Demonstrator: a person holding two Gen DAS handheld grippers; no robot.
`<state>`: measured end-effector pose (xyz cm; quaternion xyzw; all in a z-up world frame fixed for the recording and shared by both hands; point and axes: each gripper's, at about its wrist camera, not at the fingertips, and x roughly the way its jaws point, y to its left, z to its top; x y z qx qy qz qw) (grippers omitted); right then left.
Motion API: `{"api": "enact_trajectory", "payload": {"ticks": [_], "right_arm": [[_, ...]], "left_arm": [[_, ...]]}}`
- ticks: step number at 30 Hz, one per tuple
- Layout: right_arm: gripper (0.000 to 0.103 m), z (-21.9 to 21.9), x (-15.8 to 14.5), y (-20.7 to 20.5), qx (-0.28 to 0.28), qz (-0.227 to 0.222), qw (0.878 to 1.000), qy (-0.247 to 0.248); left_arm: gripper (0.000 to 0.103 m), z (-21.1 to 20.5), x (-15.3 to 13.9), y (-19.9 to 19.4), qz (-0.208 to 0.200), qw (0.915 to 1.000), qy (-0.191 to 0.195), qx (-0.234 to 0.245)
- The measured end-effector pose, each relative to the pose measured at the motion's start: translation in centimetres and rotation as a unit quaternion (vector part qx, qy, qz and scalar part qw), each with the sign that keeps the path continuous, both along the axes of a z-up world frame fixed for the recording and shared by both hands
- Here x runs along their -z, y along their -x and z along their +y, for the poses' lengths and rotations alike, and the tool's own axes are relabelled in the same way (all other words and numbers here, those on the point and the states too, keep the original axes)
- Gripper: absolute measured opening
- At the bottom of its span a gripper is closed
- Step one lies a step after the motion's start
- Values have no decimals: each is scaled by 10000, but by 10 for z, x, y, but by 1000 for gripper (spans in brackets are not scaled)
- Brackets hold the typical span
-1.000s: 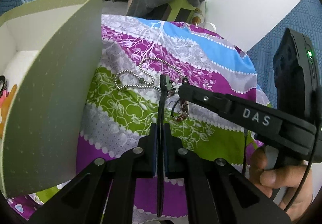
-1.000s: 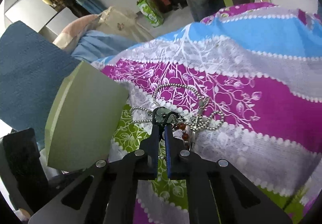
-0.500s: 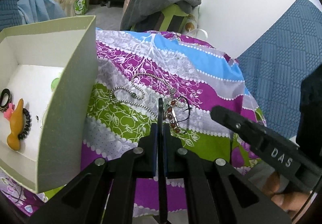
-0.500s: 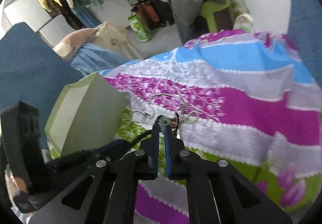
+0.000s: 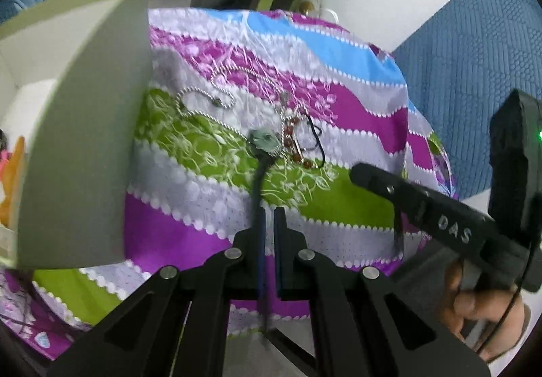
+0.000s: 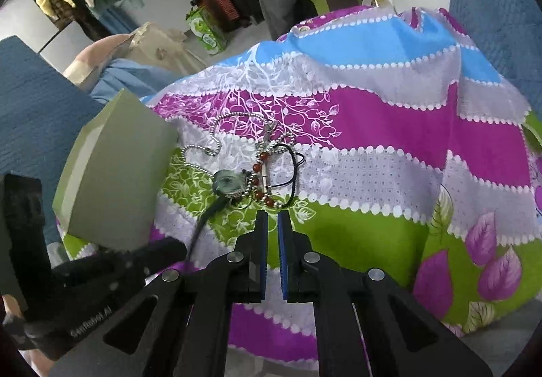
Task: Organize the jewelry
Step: 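Grasp the black cord of the green pendant necklace with the left tool, then lift the green round pendant with the left tool toward the box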
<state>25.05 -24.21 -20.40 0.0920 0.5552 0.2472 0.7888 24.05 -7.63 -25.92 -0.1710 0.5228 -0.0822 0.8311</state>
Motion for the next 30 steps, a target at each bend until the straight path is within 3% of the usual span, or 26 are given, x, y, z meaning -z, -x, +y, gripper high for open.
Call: {"api": "enact_trajectory", "payload": {"ticks": [3,5,6,7,14,16,19,22,30], "right_arm": [[5,1,5,-9,-35,-13,10000,76],[8,3,6,-13,-73,-63,9999,125],[11,4,7,-15,-103,-83,9998,135],[17,7,7,-17,-149,-115,9997,163],[20,18,17,-37,-444,-239,9978,428],[19,17,19,-41,-465,-220,9979,401],[19,14,20,-44,-472,-177,9983,306],[20,15,21,-45,-510,-165,9982,274],[20,29,24,-49,-723,-370,9950,584]], "left_arm": [[5,-2,4,-4,43,9999,-83,51],[19,-3,10,-7,167,9998,-68,76],[37,-3,11,-9,178,9998,-69,71],[41,-3,11,-9,95,9999,-133,40],[38,-10,6,-24,-256,9985,-430,241],[30,-14,9,-30,-260,9977,-513,350],[27,-22,13,-37,-315,9951,-786,501],[11,-26,19,-41,-351,9919,-1087,554],[8,-11,14,-40,-342,9953,-815,390]]}}
